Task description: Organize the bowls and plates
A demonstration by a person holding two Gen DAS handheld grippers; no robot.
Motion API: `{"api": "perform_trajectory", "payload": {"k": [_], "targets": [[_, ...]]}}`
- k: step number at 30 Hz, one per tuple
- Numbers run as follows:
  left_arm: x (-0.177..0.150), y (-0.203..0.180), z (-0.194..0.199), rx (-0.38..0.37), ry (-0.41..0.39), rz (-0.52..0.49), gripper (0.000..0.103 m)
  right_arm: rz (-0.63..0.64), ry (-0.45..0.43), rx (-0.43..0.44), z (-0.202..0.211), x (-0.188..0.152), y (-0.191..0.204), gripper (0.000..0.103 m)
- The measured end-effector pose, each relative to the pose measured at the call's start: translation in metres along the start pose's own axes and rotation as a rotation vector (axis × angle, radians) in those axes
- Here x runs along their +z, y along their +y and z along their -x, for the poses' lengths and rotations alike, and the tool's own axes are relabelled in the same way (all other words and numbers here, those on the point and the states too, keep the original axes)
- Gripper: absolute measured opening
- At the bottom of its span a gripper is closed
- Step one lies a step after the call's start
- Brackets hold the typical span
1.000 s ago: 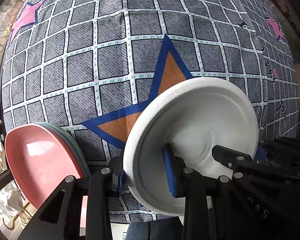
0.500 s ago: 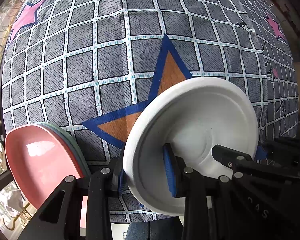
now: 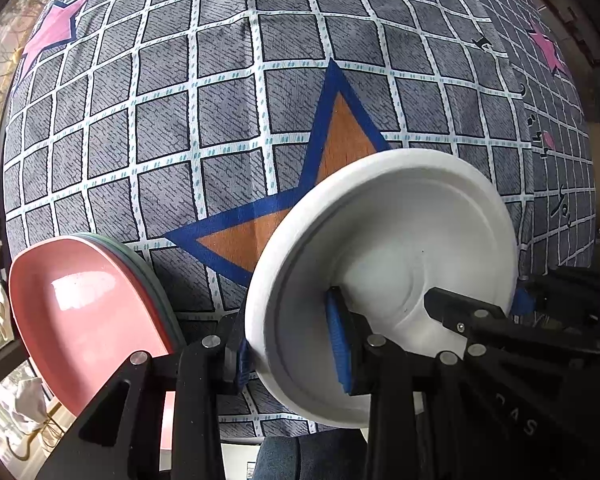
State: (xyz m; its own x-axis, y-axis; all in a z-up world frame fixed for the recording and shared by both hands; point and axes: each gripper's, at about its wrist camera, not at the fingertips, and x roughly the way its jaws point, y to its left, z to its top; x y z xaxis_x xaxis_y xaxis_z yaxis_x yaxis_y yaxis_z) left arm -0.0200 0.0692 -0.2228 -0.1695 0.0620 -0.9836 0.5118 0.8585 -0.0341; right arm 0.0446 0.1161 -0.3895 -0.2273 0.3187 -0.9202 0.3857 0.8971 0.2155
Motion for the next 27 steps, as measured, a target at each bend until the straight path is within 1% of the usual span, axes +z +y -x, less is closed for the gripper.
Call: {"api": "perform_trajectory", "payload": {"k": [4, 9, 15, 18, 22, 27], "targets": [[-0.007, 0.003, 0.001, -0.009, 0.012, 0.015, 0.035, 0.014, 0.012, -0.011, -0.001, -0.003, 0.006, 0.027], [-0.008, 0.008, 0.015, -0.006, -0.014, 0.024, 0.035, 0.03, -0.003, -0.016, 0.007, -0.007, 0.016, 0.027], [-0.003, 0.013, 0.044, 0.005, -0.068, 0.058, 0.035, 0.057, -0.048, -0.02, 0.031, -0.002, 0.028, 0.027], [0.0, 0.019, 0.063, 0.018, -0.108, 0.078, 0.035, 0.082, -0.075, -0.018, 0.046, 0.001, 0.034, 0.027], [0.005, 0.029, 0.088, 0.028, -0.153, 0.116, 0.035, 0.115, -0.112, -0.017, 0.066, 0.005, 0.048, 0.027], [0.012, 0.053, 0.116, 0.048, -0.196, 0.163, 0.035, 0.166, -0.146, -0.016, 0.087, 0.011, 0.072, 0.027]]}}
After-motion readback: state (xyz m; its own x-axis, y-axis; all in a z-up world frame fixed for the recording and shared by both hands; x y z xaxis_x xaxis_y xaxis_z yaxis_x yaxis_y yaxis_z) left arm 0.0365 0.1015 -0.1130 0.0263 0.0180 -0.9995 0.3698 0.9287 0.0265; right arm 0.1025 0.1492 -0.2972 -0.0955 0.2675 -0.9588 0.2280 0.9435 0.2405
